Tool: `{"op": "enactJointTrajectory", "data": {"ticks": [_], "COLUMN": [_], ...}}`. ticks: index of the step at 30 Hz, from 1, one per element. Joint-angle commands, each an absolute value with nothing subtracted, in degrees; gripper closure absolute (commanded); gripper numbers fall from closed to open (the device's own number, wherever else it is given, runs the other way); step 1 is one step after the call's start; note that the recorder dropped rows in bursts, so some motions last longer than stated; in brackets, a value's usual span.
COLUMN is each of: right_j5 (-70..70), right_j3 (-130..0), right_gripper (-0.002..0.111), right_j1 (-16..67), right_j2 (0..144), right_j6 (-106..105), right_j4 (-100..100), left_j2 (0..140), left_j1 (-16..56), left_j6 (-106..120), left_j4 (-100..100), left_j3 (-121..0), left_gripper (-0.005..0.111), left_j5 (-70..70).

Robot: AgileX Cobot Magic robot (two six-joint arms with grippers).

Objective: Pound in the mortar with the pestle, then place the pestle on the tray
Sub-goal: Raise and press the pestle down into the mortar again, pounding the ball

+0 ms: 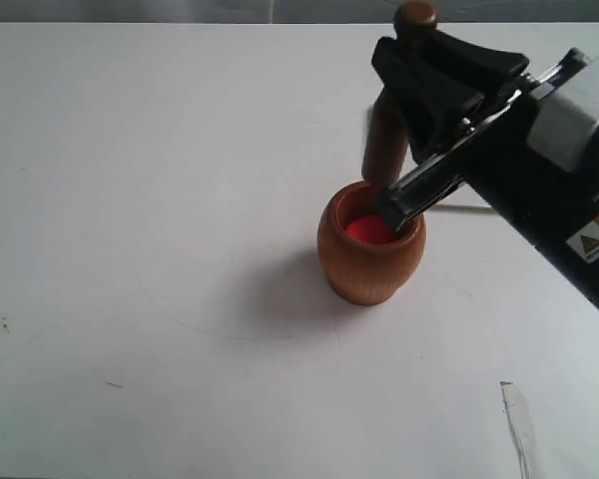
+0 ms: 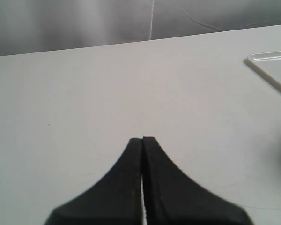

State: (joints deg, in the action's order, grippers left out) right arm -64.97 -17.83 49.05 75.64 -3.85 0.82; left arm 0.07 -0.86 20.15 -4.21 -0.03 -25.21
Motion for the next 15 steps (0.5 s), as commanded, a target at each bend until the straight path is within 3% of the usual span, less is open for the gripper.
{"op": "enactJointTrajectory", "data": {"ticks": [1,15], "right_j5": [-63.58,-67.55], "right_j3": [-18.08,-18.08], "right_gripper": [0.108,0.108], "right_j1": [48.60,48.60], "right_j2": [79.24,97.52], "right_j6": [-4.69,-4.69], "right_j4": [0.39,0.39], "left_j2": [0.00,0.00], "left_j1": [-0.42,-0.42], "left_j6": [19.68,19.68], "left_j4": [-3.79,-3.79], "left_j3": [0.00,0.00], "left_gripper": [0.107,0.107], "left_j5": [-25.03,-25.03]}}
